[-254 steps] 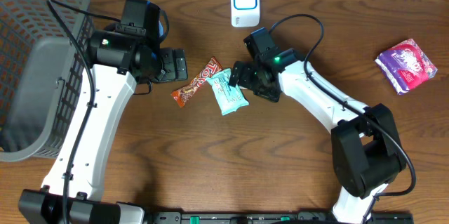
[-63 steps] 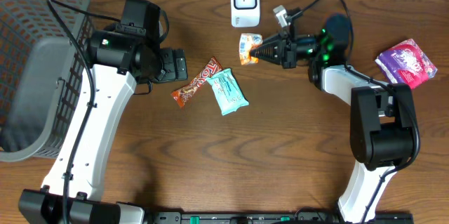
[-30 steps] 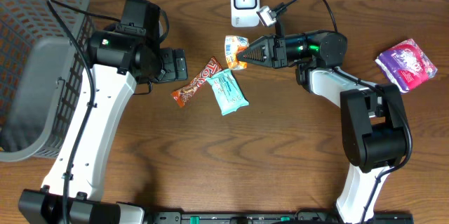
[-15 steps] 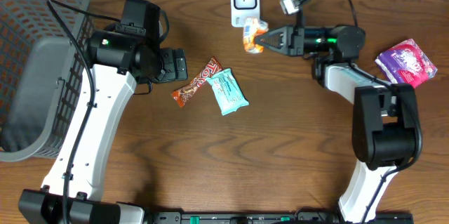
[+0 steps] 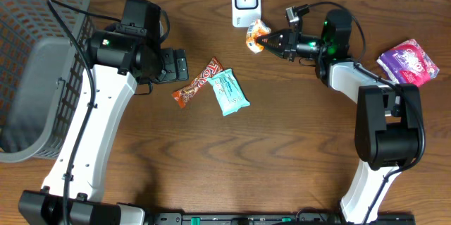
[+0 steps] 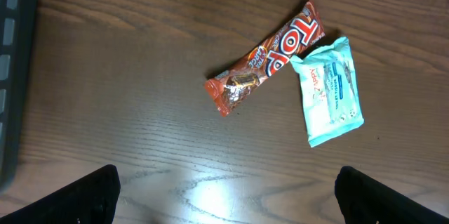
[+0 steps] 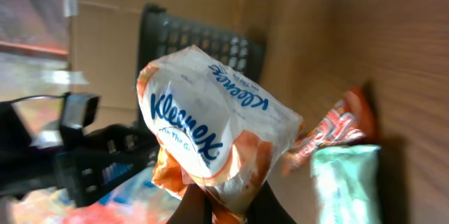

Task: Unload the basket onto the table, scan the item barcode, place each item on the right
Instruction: 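Carry the Kleenex pack to the scanner and present its barcode, then swing the right gripper with the Kleenex pack to the right side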

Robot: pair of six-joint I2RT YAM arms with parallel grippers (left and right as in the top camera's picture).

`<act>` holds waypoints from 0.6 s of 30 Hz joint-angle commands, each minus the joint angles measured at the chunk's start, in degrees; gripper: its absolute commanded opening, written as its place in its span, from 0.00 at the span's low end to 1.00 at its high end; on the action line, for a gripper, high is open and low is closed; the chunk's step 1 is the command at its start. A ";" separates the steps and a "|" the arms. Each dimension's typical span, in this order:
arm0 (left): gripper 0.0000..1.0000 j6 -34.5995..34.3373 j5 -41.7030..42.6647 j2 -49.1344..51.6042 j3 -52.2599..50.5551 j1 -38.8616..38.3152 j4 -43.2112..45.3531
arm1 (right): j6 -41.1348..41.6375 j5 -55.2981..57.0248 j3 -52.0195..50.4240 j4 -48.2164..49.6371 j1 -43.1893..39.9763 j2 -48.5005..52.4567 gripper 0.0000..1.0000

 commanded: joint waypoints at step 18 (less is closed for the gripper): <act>0.98 -0.31 -0.55 0.13 -0.31 0.24 -0.26 | -24.26 25.27 2.93 -22.84 1.25 -0.59 0.01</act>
